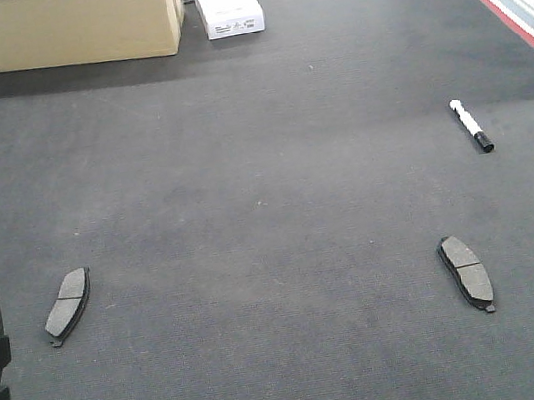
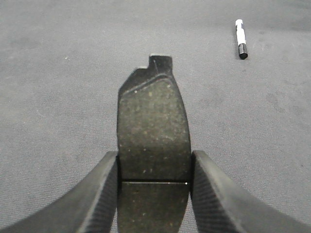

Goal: Move and align brake pads A on conveyor
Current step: 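Approach the conveyor and stop facing the two pads on the belt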

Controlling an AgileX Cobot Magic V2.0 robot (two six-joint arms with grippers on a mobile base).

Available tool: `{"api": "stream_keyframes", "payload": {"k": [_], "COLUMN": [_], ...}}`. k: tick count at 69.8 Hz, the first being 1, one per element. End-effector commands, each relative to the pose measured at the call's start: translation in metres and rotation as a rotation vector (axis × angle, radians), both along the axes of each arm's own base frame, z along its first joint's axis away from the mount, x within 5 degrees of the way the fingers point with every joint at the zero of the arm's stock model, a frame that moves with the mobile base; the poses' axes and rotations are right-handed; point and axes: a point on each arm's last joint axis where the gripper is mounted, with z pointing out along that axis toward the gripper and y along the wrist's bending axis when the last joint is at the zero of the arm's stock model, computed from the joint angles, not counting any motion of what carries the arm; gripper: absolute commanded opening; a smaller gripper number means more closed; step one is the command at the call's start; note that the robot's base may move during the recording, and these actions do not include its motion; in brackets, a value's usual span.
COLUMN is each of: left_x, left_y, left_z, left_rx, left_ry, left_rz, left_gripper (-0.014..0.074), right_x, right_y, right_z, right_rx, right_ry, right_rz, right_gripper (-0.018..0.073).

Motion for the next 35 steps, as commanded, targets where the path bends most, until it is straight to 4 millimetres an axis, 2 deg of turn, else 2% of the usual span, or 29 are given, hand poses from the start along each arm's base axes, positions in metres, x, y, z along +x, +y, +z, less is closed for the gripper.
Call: {"api": "stream_keyframes", "payload": {"k": [1,35], "left_x": [0.0029,0.0029], "left_y": [-0.0026,-0.0026], "left_z": [0.0148,0.0148], "left_rx": [-0.042,-0.042], "left_ry": [-0.095,-0.095], "left_rz": [-0.018,-0.018], "left_gripper": [-0.0008,-0.0008], "right_x": [0.0037,0.0037], "right_y": [0.0006,0.0006], "right_z": [0.0173,0.0173], "right_rx": [0.010,0.010], "right_ry": [-0.120,-0.120], "right_rz": [0.008,0.008], "right_gripper": [-0.0002,-0.0002]}}
